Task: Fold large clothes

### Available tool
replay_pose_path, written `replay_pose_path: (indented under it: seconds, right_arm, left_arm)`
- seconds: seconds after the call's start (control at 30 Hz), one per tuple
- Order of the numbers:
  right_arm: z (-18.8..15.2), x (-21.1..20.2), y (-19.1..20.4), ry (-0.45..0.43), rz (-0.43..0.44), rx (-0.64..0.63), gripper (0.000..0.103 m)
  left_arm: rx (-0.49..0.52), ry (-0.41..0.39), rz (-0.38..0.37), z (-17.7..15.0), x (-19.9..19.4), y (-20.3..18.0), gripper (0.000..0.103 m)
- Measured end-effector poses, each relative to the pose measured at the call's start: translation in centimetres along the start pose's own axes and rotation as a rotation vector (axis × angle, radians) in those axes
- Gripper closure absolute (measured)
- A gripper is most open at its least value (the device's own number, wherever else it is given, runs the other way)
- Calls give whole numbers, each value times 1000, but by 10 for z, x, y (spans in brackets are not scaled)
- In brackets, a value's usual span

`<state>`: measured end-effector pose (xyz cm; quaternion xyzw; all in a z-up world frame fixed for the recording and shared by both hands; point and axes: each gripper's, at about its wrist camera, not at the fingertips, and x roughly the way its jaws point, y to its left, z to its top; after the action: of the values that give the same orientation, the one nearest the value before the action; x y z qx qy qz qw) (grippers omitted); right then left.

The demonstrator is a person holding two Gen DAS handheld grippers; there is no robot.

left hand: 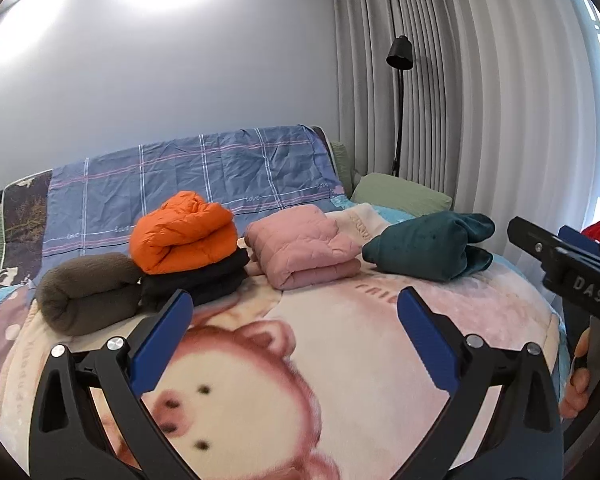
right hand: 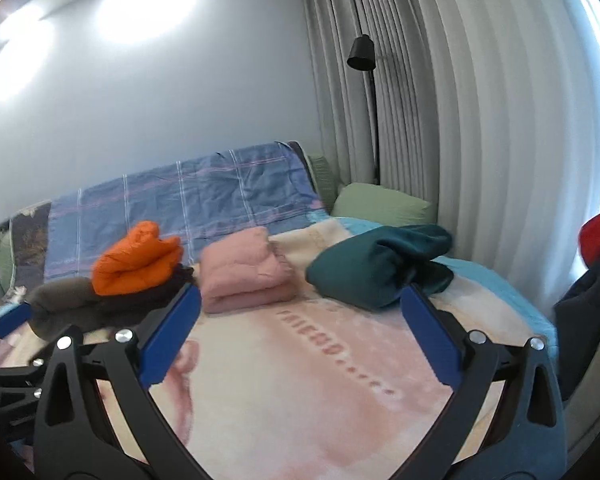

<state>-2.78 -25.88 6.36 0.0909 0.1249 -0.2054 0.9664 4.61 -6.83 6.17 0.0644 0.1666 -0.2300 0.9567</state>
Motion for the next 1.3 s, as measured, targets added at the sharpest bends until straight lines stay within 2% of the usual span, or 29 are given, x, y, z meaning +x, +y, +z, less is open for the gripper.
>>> replay_pose_path:
  seconds: [0.1, 0.23, 0.3, 0.4, 0.47, 0.63, 0.73, 0.9, 1.3]
  right_arm:
    - [-6, -6, 0, 11, 25, -7, 2]
    - [-14, -21, 3, -20, 5, -42, 2]
    - [-16, -26, 4, -26, 32, -60, 2]
    - [-20, -29, 1, -6, 117, -51, 2]
    - [-22, -29, -4, -1, 130, -26, 2]
    - [-28, -25, -12, 10, 100, 17, 2]
    - [-31, -20, -13, 41, 112, 14, 2]
    - [-38, -12, -6, 75, 101, -37, 2]
    - [-41, -8, 5, 94, 98, -59, 2]
  left_arm:
    - [-1, -6, -2, -2, -12, -2, 1]
    - [7, -14, 17, -5, -23, -6, 1]
    - [10, -12, 14, -7, -27, -8, 1]
    - [6, -3, 12, -11, -29, -10, 1]
    - [10, 2, 11, -13, -30, -12, 1]
    - [15, 22, 22, -18, -28, -12, 1]
    - [16, 41, 32, -21, -25, -11, 1]
    - [51, 129, 98, -29, -12, -12, 1]
    - [8, 171, 17, -35, -4, -4, 1]
